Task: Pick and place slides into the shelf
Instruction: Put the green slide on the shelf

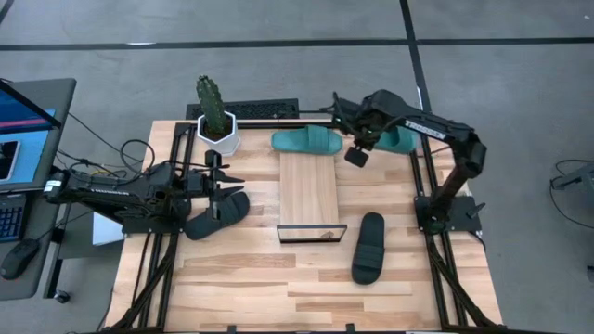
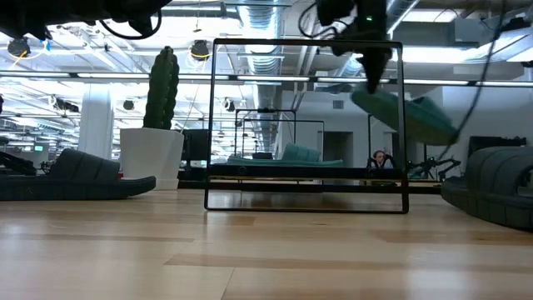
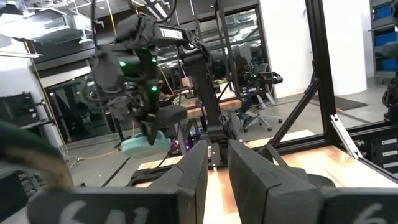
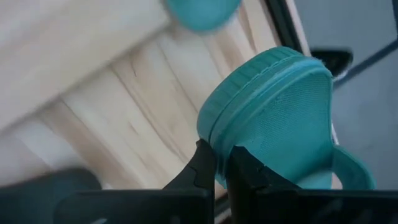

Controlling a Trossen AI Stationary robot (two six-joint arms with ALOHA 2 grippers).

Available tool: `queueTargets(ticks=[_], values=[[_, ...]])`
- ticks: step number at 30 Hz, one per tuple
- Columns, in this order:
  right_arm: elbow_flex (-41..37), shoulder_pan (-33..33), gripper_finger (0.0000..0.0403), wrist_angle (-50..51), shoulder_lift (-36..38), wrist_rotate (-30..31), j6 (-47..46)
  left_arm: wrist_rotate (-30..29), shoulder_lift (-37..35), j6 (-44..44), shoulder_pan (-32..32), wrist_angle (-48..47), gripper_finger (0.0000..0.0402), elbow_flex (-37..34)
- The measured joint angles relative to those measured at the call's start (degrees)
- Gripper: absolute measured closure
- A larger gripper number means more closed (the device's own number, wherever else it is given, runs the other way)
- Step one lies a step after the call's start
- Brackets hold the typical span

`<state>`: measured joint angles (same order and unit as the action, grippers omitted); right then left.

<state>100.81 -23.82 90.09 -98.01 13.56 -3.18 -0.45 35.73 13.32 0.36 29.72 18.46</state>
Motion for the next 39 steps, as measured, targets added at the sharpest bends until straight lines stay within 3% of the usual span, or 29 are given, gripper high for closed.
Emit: queueTargets(ticks=[9, 23, 39], values=[[12.46, 0.23, 0.0398, -0.12, -6.28, -0.02, 3.25, -0.02, -0.13, 0.0, -0.01, -0.69, 0.0346, 0.0], [21.7, 3.09, 0.0398, -0.07, -6.19, -0.28, 2.47, -0.42, -0.13, 0.0, -0.01, -0.77, 0.0346, 0.0], [24.57, 7.17, 0.04, -0.07, -6.32, -12.18, -7.47, -0.44, -0.13, 0.44, -0.02, -0.72, 0.0346, 0.0]])
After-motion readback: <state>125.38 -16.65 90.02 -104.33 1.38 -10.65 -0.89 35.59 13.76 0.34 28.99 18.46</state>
